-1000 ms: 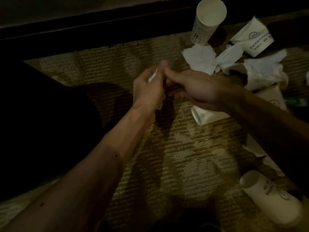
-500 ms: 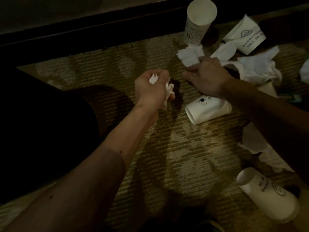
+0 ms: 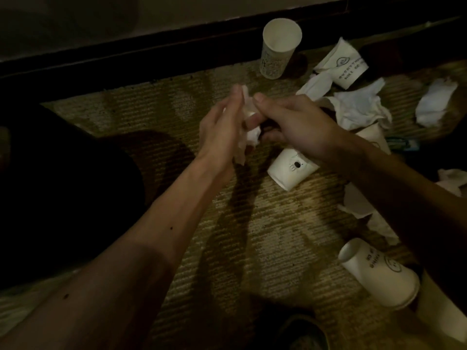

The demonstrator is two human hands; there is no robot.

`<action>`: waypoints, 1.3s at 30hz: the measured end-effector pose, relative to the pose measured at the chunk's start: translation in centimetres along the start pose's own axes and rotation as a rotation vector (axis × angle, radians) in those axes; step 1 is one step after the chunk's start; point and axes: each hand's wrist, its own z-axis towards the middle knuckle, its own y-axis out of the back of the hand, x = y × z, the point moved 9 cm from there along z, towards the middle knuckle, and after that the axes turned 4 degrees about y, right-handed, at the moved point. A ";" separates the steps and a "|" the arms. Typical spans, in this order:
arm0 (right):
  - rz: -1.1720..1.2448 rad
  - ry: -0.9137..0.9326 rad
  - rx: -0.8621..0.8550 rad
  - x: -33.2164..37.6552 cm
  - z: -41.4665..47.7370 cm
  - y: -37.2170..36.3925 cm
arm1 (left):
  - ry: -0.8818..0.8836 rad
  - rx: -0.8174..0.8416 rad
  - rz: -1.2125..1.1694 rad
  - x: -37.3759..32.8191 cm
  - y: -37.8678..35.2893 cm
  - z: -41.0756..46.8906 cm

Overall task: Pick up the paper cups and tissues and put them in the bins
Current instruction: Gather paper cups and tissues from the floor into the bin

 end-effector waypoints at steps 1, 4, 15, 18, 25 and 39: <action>0.057 -0.001 0.006 0.4 -0.5 -0.4 | -0.017 0.030 0.023 -0.4 -0.5 -0.4; 0.299 -0.019 0.033 1.2 -1.7 -1.0 | -0.056 0.065 0.056 -1.1 -1.3 -1.7; -0.499 -0.263 -0.220 -5.9 -6.5 5.7 | -0.014 0.058 0.280 0.6 -2.6 -2.9; -0.483 -0.196 -0.241 -5.6 -7.2 4.8 | -0.040 0.118 0.464 0.3 -3.7 -3.4; -0.204 0.103 -0.372 6.4 -6.9 4.4 | -0.461 0.171 1.011 -11.4 -6.0 -8.7; 0.137 0.562 -0.192 27.0 -5.4 -8.4 | -0.244 0.001 1.219 -23.5 20.8 -19.2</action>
